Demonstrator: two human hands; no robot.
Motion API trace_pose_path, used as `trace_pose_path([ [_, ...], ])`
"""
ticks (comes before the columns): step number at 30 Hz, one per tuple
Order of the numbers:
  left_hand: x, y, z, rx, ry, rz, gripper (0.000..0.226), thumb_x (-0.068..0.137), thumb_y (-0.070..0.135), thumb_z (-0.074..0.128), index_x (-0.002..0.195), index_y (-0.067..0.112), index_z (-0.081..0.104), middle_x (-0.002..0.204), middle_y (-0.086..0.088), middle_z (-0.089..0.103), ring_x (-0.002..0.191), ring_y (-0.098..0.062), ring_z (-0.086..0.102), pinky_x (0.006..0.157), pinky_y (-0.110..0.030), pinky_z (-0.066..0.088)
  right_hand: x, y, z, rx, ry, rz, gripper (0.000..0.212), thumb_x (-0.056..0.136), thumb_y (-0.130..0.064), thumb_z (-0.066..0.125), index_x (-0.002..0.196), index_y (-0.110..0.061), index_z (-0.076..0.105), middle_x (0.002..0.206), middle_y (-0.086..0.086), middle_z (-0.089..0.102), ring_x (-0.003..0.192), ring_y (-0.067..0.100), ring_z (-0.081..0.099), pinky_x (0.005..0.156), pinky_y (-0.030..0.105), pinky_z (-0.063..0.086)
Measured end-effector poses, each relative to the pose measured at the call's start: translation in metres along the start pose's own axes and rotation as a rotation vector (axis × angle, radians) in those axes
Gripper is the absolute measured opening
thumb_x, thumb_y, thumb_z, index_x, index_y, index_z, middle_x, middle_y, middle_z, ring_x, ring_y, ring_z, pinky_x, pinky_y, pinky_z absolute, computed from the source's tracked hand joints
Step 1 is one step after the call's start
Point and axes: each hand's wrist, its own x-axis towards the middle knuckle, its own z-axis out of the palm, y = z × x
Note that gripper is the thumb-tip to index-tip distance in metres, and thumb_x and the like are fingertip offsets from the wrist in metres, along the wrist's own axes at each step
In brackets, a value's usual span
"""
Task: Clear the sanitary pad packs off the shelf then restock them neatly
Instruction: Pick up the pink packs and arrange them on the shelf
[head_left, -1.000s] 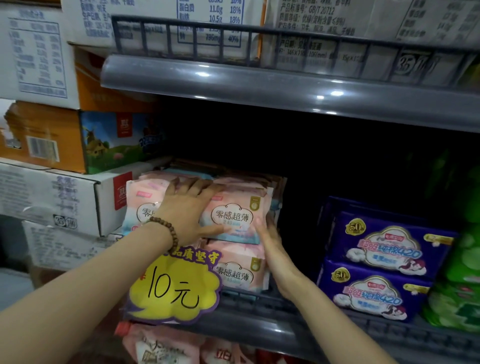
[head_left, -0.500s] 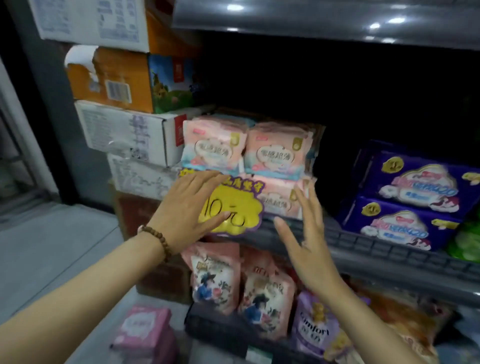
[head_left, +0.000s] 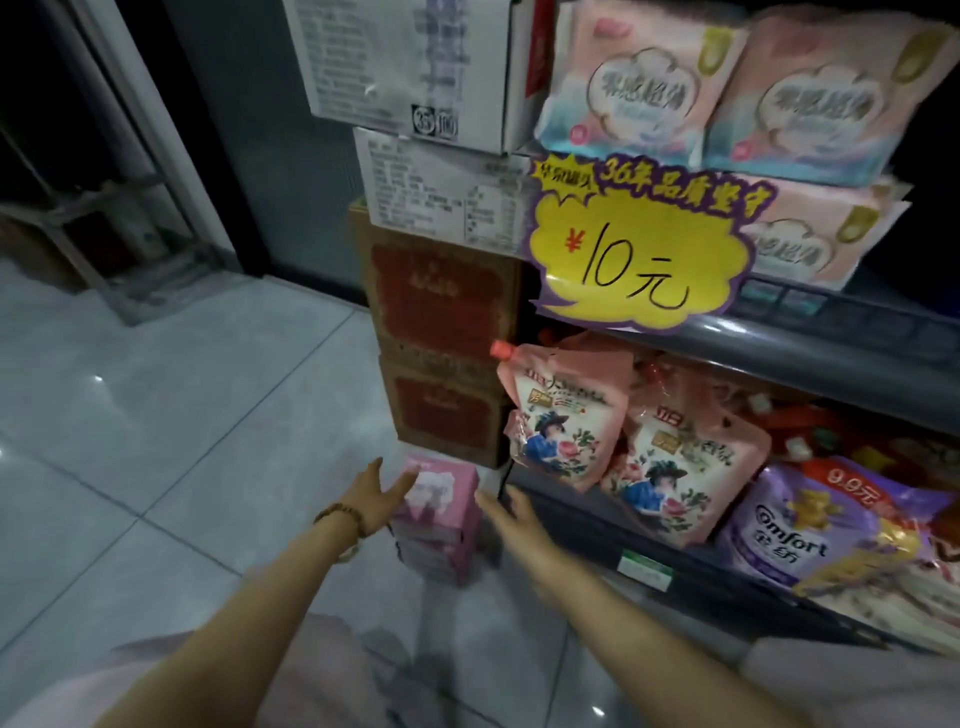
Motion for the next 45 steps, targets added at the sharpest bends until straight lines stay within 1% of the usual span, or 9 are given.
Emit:
trace_pose_path([
  [3, 0.02, -0.012, 0.003, -0.133, -0.068, -0.142, 0.078, 0.094, 0.054, 0.039, 0.151, 0.008, 0.011, 0.156, -0.012, 0.02, 0.142, -0.03, 0.024, 0.115, -0.039, 0.019, 0.045, 0.027, 0.013, 0.152, -0.015, 0.177, 0.09, 0.066, -0.073, 0.066, 0.136, -0.019, 0.05, 0.122, 0.001, 0.063, 0.104, 0.018, 0.063, 0.081, 0.029, 0.052],
  [5, 0.03, -0.015, 0.005, -0.244, -0.067, -0.191, 0.073, 0.095, 0.052, 0.037, 0.149, 0.006, 0.021, 0.154, -0.012, 0.026, 0.139, -0.03, 0.03, 0.113, -0.038, 0.023, 0.052, 0.028, 0.02, 0.2, -0.032, 0.229, 0.057, 0.083, -0.06, 0.058, 0.119, -0.017, 0.063, 0.112, 0.008, 0.068, 0.093, 0.024, 0.065, 0.065, 0.027, 0.051],
  [10, 0.036, -0.013, 0.012, -0.4, -0.146, -0.222, 0.056, 0.101, 0.043, 0.021, 0.139, 0.007, 0.042, 0.143, -0.012, 0.044, 0.127, -0.027, 0.043, 0.093, -0.028, 0.031, 0.075, 0.037, 0.046, 0.322, -0.028, 0.31, 0.041, 0.086, -0.057, 0.058, 0.112, -0.025, 0.062, 0.112, 0.014, 0.07, 0.107, 0.039, 0.063, 0.099, 0.054, 0.044],
  [15, 0.019, 0.005, 0.013, -0.504, -0.232, -0.192, 0.05, 0.102, 0.036, 0.024, 0.141, 0.007, 0.036, 0.144, -0.013, 0.042, 0.129, -0.027, 0.041, 0.08, -0.021, 0.028, 0.093, 0.044, 0.061, 0.403, 0.024, 0.305, 0.07, 0.074, -0.069, 0.061, 0.128, -0.024, 0.054, 0.105, 0.002, 0.073, 0.09, 0.025, 0.071, 0.081, 0.04, 0.056],
  [21, 0.031, -0.023, 0.017, -0.506, -0.192, -0.131, 0.032, 0.098, 0.048, 0.031, 0.122, 0.028, 0.041, 0.134, -0.004, 0.052, 0.102, -0.015, 0.047, 0.089, -0.028, 0.034, 0.08, 0.041, 0.056, 0.431, -0.07, 0.196, 0.044, 0.092, -0.047, 0.053, 0.133, -0.029, 0.049, 0.111, -0.002, 0.07, 0.093, 0.016, 0.068, 0.075, 0.031, 0.056],
  [25, 0.011, -0.005, -0.005, -0.54, -0.15, -0.001, 0.045, 0.093, 0.048, 0.045, 0.135, 0.032, 0.038, 0.11, 0.008, 0.057, 0.087, -0.004, 0.055, 0.087, -0.031, 0.039, 0.05, 0.023, 0.046, 0.434, -0.09, 0.034, 0.051, 0.091, -0.038, 0.058, 0.138, -0.035, 0.038, 0.117, -0.008, 0.066, 0.102, 0.014, 0.066, 0.076, 0.029, 0.055],
  [30, -0.033, 0.037, -0.048, -0.394, -0.124, 0.197, 0.116, 0.039, 0.08, 0.068, 0.141, 0.037, 0.031, 0.116, 0.003, 0.059, 0.099, -0.012, 0.063, 0.085, -0.031, 0.053, -0.018, -0.023, 0.012, 0.442, -0.12, -0.239, 0.072, 0.076, -0.037, 0.076, 0.134, -0.042, 0.034, 0.115, -0.016, 0.063, 0.102, 0.005, 0.065, 0.083, 0.025, 0.053],
  [35, -0.109, 0.102, -0.058, -0.337, -0.111, 0.554, 0.08, 0.042, 0.074, 0.073, 0.112, 0.053, 0.04, 0.115, 0.014, 0.05, 0.091, 0.014, 0.06, 0.065, -0.01, 0.052, -0.101, -0.064, -0.053, 0.328, -0.104, -0.552, 0.096, 0.054, -0.046, 0.084, 0.133, -0.044, 0.028, 0.123, -0.016, 0.062, 0.113, 0.003, 0.061, 0.085, 0.02, 0.052],
  [45, -0.166, 0.276, -0.016, -0.224, 0.001, 1.195, 0.11, 0.045, 0.061, 0.084, 0.137, 0.046, 0.025, 0.141, 0.024, 0.033, 0.131, 0.006, 0.036, 0.106, -0.023, 0.038, -0.195, -0.145, -0.226, -0.104, 0.19, -0.844, 0.083, 0.058, -0.023, 0.083, 0.116, -0.037, 0.025, 0.104, -0.038, 0.049, 0.102, -0.01, 0.06, 0.077, 0.012, 0.052],
])
